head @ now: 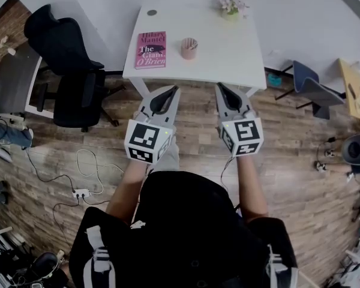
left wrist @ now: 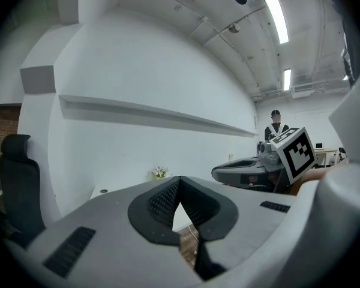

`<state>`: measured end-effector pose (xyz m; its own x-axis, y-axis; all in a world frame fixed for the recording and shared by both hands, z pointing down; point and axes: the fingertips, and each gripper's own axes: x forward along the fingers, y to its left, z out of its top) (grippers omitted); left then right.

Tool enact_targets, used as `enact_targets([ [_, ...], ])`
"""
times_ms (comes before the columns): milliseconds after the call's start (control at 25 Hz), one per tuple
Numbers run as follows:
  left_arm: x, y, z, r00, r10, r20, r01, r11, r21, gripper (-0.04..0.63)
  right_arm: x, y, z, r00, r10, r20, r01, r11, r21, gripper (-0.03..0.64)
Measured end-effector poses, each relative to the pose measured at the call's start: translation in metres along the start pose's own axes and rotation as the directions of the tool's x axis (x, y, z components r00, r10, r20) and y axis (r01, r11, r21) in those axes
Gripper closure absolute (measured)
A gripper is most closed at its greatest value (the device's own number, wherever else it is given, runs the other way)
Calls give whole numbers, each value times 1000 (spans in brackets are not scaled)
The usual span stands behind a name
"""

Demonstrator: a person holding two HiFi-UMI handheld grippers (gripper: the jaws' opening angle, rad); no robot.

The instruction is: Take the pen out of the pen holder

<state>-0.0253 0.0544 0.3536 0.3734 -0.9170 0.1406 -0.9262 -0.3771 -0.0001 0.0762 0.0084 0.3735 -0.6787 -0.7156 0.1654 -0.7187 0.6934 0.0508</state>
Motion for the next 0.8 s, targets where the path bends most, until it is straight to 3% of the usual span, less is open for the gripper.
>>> enact_targets([
  [800, 134, 156, 9, 989, -132, -60, 133, 991, 4, 580, 191, -62, 32, 993, -100, -67, 102, 994, 32, 581],
])
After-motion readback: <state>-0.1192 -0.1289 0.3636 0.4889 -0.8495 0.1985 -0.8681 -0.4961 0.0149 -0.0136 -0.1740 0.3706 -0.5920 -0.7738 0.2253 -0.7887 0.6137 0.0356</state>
